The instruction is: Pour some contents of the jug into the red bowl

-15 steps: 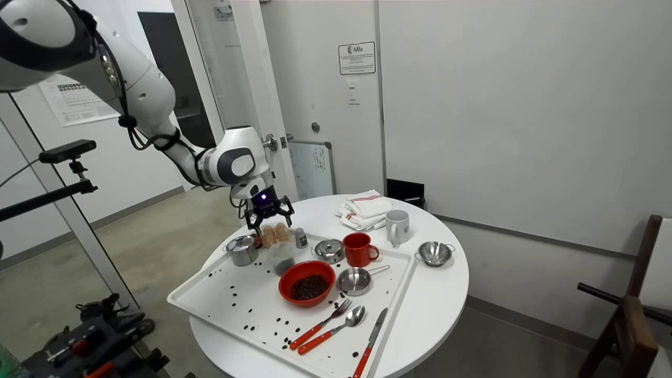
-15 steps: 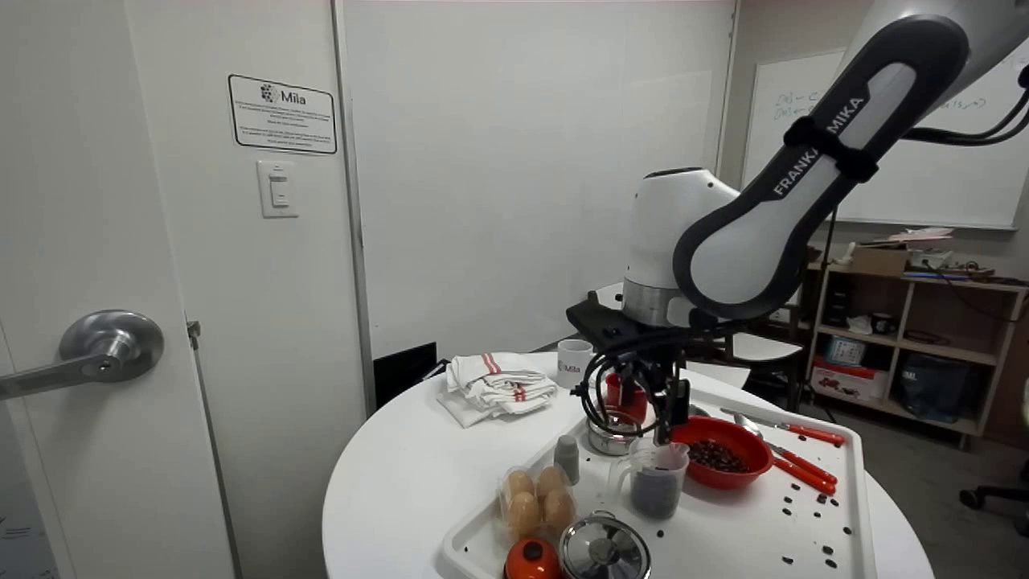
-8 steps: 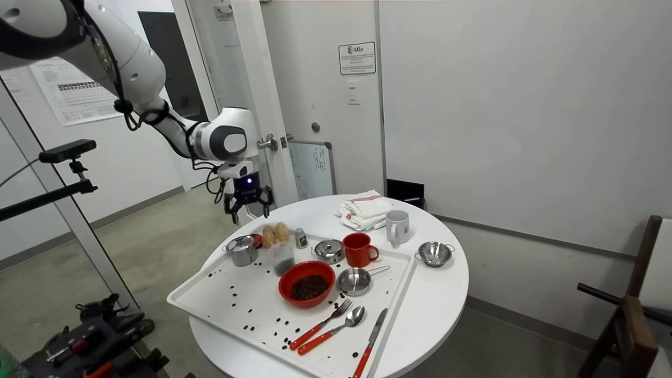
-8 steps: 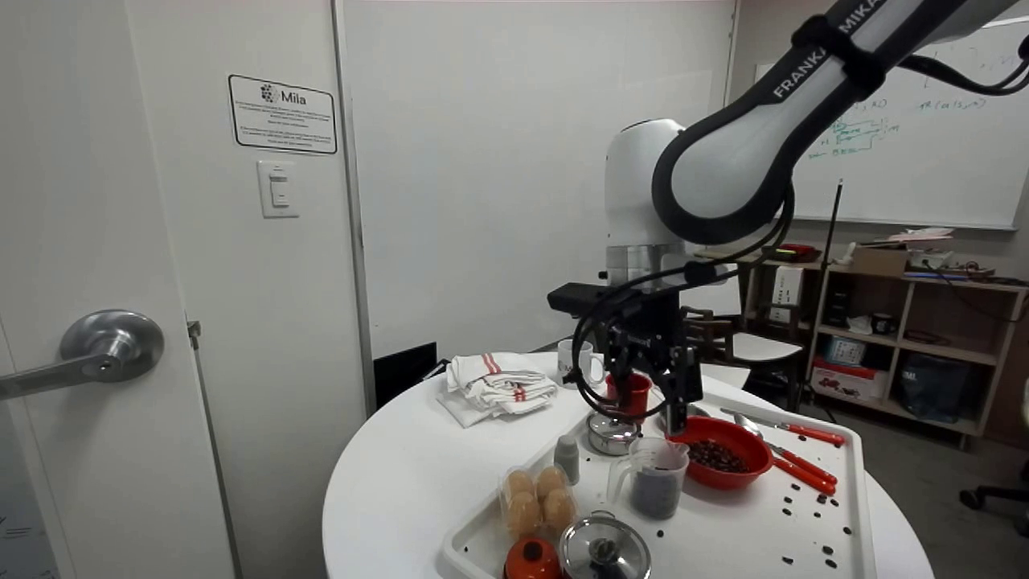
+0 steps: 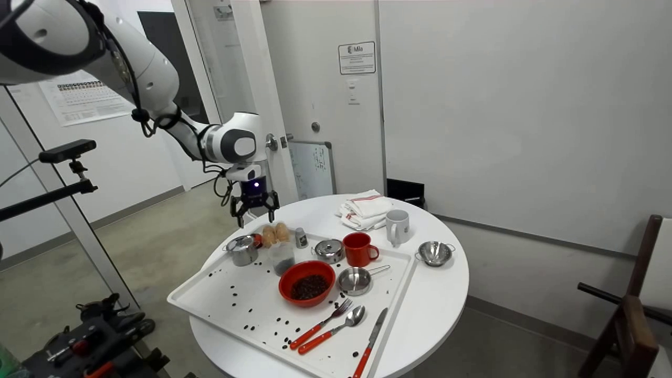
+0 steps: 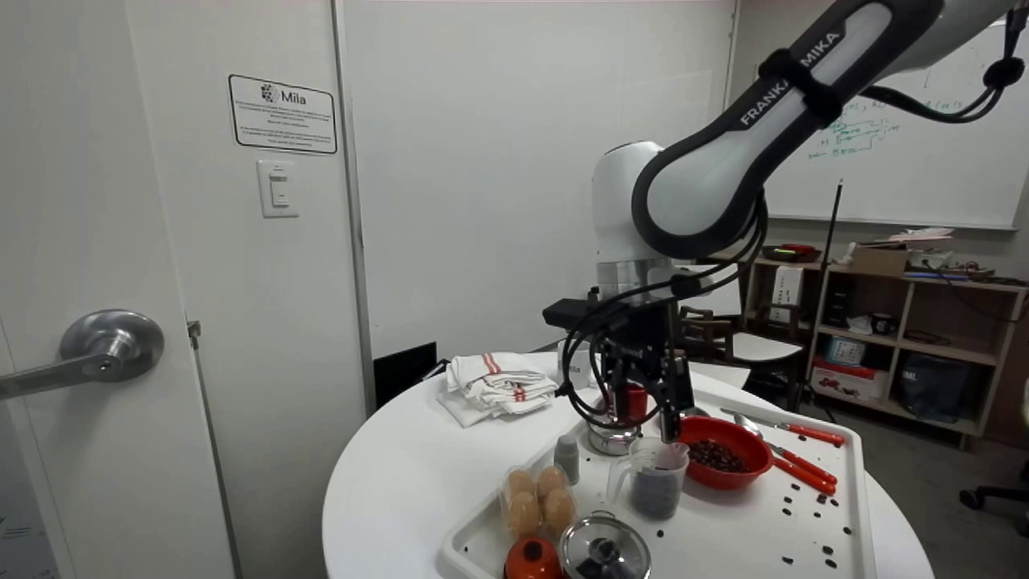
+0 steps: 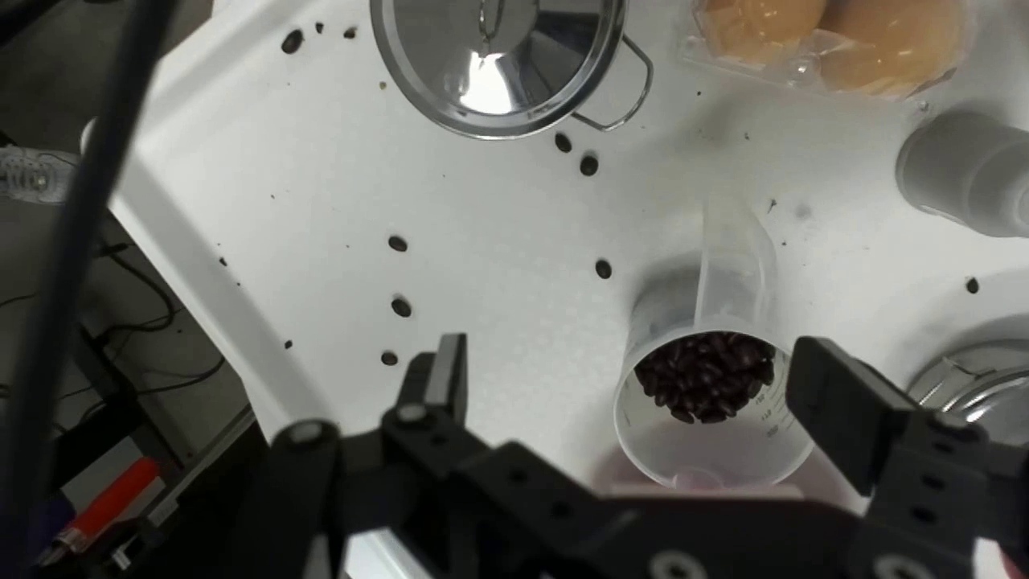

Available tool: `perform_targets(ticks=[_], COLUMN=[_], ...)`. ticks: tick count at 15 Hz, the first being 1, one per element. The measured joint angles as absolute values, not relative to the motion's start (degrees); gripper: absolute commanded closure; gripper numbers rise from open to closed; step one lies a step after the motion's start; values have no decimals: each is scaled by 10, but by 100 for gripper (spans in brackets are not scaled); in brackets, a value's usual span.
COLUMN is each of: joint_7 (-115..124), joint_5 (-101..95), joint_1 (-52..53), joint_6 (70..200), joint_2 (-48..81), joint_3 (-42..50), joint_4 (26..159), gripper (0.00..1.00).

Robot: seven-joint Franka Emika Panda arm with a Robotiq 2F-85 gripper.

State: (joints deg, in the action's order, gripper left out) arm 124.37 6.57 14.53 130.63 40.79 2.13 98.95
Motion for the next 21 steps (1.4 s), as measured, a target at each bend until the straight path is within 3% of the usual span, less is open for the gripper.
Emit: perform_targets(ticks=[15, 17, 21], joint_7=[1211, 1207, 1199], joint_5=[65, 65, 65], joint_1=[124, 119, 116], joint_6=[1342, 1348, 1358], joint_2=[507, 518, 530], joint_3=[24, 25, 25], joint_4=[918, 913, 905], gripper=[1, 26, 54])
